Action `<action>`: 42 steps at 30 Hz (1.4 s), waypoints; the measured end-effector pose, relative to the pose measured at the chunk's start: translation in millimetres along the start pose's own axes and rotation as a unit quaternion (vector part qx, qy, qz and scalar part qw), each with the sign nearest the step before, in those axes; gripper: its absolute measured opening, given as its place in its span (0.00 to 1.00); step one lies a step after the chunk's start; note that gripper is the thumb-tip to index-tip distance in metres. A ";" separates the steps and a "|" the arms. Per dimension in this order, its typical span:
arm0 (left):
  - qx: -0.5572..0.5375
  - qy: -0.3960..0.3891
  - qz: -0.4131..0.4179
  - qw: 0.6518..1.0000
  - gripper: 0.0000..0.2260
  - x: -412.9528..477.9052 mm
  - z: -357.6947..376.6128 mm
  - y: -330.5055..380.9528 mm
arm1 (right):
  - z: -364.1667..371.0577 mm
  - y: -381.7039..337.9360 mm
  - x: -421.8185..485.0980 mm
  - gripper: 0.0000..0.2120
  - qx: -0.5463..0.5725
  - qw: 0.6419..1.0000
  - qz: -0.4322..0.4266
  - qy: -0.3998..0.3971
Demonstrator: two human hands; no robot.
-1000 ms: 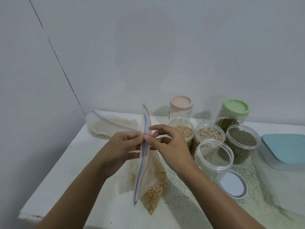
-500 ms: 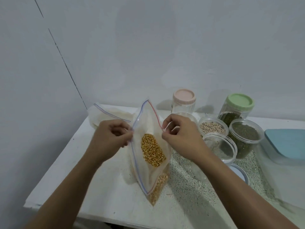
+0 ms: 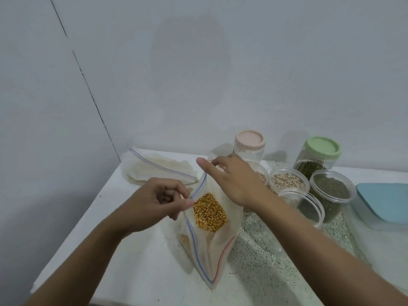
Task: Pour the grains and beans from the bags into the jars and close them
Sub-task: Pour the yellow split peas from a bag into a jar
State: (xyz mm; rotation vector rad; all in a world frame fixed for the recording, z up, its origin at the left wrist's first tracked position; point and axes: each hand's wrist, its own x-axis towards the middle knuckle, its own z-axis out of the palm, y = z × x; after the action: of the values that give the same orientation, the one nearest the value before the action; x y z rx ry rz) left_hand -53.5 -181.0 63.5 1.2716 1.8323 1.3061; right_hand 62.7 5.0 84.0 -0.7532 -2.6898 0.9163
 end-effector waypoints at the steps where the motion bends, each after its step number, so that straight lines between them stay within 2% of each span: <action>1: -0.003 -0.016 0.007 1.000 0.09 2.8 -0.1 -1.7 | 3.0 -4.5 3.0 0.41 -0.010 1.000 0.004 0.003; 5: -0.003 -0.022 0.035 0.999 0.13 13.2 -10.5 -12.0 | 11.0 -14.4 13.3 0.39 -0.001 0.999 0.020 0.047; 7: -0.025 0.005 0.009 1.000 0.18 22.3 -15.2 -25.5 | 15.5 -18.3 17.0 0.38 0.003 0.996 0.016 0.086; 9: -0.063 0.047 -0.046 0.996 0.21 35.8 -17.7 -44.3 | 20.0 -19.5 22.2 0.31 0.003 0.995 0.016 0.099; 12: -0.023 0.058 -0.091 0.994 0.11 55.7 -16.5 -72.0 | 24.0 -15.8 28.9 0.15 0.024 0.994 0.019 0.101; 14: -0.008 0.041 -0.096 0.995 0.08 64.1 -14.2 -84.6 | 26.3 -12.1 30.9 0.12 0.051 0.993 0.022 0.106; 18: -0.013 0.008 -0.071 0.997 0.10 75.9 -11.2 -95.5 | 27.3 -8.9 27.0 0.13 0.115 0.986 -0.008 0.119; 25: 0.086 -0.072 -0.041 0.993 0.16 87.8 -12.1 -96.2 | 22.3 -6.7 24.1 0.11 0.227 0.962 -0.093 0.120; 30: 0.107 -0.035 -0.015 0.994 0.07 85.4 -22.0 -90.8 | 10.8 -12.9 23.4 0.10 0.266 0.953 -0.101 0.106; 37: 0.056 0.018 0.008 0.998 0.10 59.1 -40.2 -72.5 | -0.9 -23.9 21.5 0.10 0.306 0.936 -0.123 0.125; 42: 0.084 0.065 0.039 0.994 0.09 35.9 -57.3 -49.8 | -15.8 -39.2 18.8 0.11 0.350 0.920 -0.130 0.115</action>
State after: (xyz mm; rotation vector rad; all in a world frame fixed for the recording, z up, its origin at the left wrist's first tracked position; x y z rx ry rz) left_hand -134.5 -175.4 42.2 1.3870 2.0371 1.3272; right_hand 36.3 -3.5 121.1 -0.3063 -1.9669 1.4729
